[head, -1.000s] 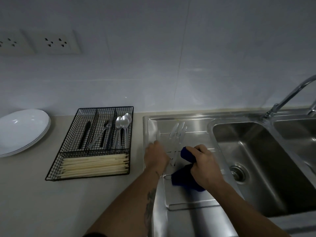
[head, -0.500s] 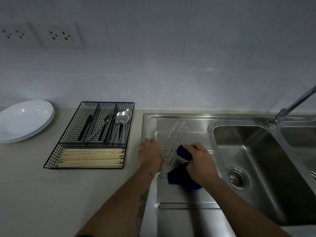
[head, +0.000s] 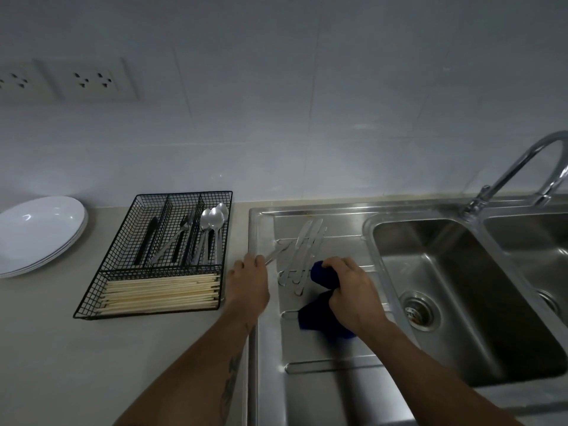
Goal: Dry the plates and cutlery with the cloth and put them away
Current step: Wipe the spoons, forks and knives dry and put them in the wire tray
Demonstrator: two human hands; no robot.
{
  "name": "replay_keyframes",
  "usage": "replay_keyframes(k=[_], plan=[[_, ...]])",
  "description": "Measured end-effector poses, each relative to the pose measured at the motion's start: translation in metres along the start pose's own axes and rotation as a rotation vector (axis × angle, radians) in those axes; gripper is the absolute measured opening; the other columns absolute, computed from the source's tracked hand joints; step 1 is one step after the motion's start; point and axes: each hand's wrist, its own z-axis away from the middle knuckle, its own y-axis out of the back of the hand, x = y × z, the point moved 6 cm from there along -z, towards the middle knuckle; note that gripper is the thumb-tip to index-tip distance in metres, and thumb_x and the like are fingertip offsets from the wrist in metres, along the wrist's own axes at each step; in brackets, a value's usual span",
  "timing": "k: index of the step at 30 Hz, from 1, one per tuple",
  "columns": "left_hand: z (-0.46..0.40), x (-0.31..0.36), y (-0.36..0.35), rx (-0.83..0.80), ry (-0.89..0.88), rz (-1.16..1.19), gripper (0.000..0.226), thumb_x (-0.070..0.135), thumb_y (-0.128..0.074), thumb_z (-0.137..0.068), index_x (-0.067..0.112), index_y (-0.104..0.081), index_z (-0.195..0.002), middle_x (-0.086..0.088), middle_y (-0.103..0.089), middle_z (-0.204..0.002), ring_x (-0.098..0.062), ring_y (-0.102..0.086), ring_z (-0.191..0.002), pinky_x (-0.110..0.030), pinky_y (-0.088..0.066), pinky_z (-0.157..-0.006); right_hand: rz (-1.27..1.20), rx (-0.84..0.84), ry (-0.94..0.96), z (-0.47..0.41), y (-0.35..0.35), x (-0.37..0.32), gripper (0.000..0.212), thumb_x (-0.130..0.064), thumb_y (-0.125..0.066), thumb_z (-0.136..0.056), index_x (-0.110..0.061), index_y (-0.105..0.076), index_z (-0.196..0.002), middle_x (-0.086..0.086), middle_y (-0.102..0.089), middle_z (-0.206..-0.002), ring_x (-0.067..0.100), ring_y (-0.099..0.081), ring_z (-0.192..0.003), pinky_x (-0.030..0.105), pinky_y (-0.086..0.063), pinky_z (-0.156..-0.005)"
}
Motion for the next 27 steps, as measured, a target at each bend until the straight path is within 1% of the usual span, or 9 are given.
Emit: replay_keyframes(k=[3,7,10,13,17,19,22,24,27], plan=[[0.004,0.006,0.014,0.041,-0.063,0.047,0.045,0.01,-0.056,-0.088,0.018,-0.04,-0.129,-0.008,-0.044,-0.122,-0.024,-0.058,-0.098,-0.035,-0.051,-0.082,-0.026,0.028,-0.032,0.003,0.007,-0.007,0.052,0.007,-0.054,-0.068,-0.027,-0.051,-0.107,-0.005,-0.052,-0.107,0.017,-0.052,-0.091,0.032,-0.049,-0.074],[0.011,0.018,0.036,0.111,-0.222,0.167,0.041,0.015,-0.053,-0.09,0.022,-0.042,-0.129,-0.004,-0.043,-0.12,-0.018,-0.055,-0.093,-0.03,-0.049,-0.08,-0.095,0.174,-0.079,0.004,0.032,-0.008,0.045,0.009,-0.054,-0.069,-0.025,-0.054,-0.099,-0.004,-0.054,-0.102,0.016,-0.053,-0.088,0.026,-0.043,-0.07],[0.021,0.026,0.049,0.169,-0.353,0.236,0.032,0.014,-0.055,-0.087,0.022,-0.052,-0.118,0.0,-0.048,-0.115,-0.015,-0.05,-0.096,-0.027,-0.044,-0.082,-0.044,0.319,-0.105,0.011,0.06,-0.012,0.047,0.009,-0.056,-0.071,-0.019,-0.06,-0.109,0.0,-0.056,-0.111,0.017,-0.055,-0.092,0.027,-0.043,-0.077],[0.03,0.034,0.06,0.18,-0.432,0.364,0.028,0.007,-0.059,-0.086,0.017,-0.06,-0.112,0.001,-0.054,-0.112,-0.016,-0.052,-0.098,-0.025,-0.042,-0.081,0.033,0.39,-0.049,0.02,0.071,-0.033,0.05,0.007,-0.061,-0.072,-0.015,-0.062,-0.118,0.002,-0.056,-0.119,0.018,-0.056,-0.098,0.023,-0.043,-0.083],[0.042,0.048,0.09,0.221,-0.47,0.51,0.019,0.008,-0.059,-0.089,0.017,-0.063,-0.105,0.007,-0.053,-0.101,-0.013,-0.054,-0.095,-0.025,-0.046,-0.081,0.252,0.37,0.086,0.033,0.05,-0.062,0.051,-0.001,-0.065,-0.065,-0.012,-0.064,-0.115,0.007,-0.058,-0.119,0.029,-0.057,-0.103,0.042,-0.052,-0.084],[0.045,0.048,0.103,0.231,-0.436,0.576,0.018,0.008,-0.058,-0.09,0.02,-0.063,-0.103,0.008,-0.053,-0.101,-0.011,-0.054,-0.094,-0.023,-0.044,-0.08,0.353,0.355,0.053,0.042,0.043,-0.059,0.058,-0.005,-0.063,-0.061,-0.015,-0.06,-0.118,0.006,-0.056,-0.122,0.032,-0.053,-0.113,0.05,-0.045,-0.09],[0.053,0.047,0.111,0.233,-0.439,0.582,0.021,0.005,-0.058,-0.089,0.019,-0.064,-0.103,0.007,-0.057,-0.104,-0.012,-0.055,-0.096,-0.022,-0.042,-0.078,0.462,0.399,-0.045,0.059,0.05,-0.053,0.068,-0.005,-0.072,-0.059,-0.016,-0.057,-0.124,0.008,-0.056,-0.128,0.036,-0.046,-0.127,0.066,-0.028,-0.104],[0.059,0.05,0.116,0.229,-0.458,0.608,0.02,0.004,-0.059,-0.089,0.018,-0.065,-0.102,0.006,-0.057,-0.102,-0.013,-0.056,-0.095,-0.022,-0.042,-0.077,0.485,0.409,-0.018,0.065,0.055,-0.064,0.071,-0.003,-0.074,-0.058,-0.014,-0.057,-0.126,0.009,-0.056,-0.13,0.036,-0.043,-0.131,0.064,-0.022,-0.108],[0.065,0.058,0.13,0.238,-0.507,0.652,0.016,0.004,-0.057,-0.089,0.016,-0.064,-0.097,0.005,-0.056,-0.096,-0.014,-0.056,-0.089,-0.026,-0.046,-0.074,0.501,0.4,0.107,0.073,0.055,-0.078,0.076,0.0,-0.074,-0.057,-0.009,-0.054,-0.13,0.011,-0.055,-0.132,0.037,-0.045,-0.129,0.059,-0.024,-0.11]])
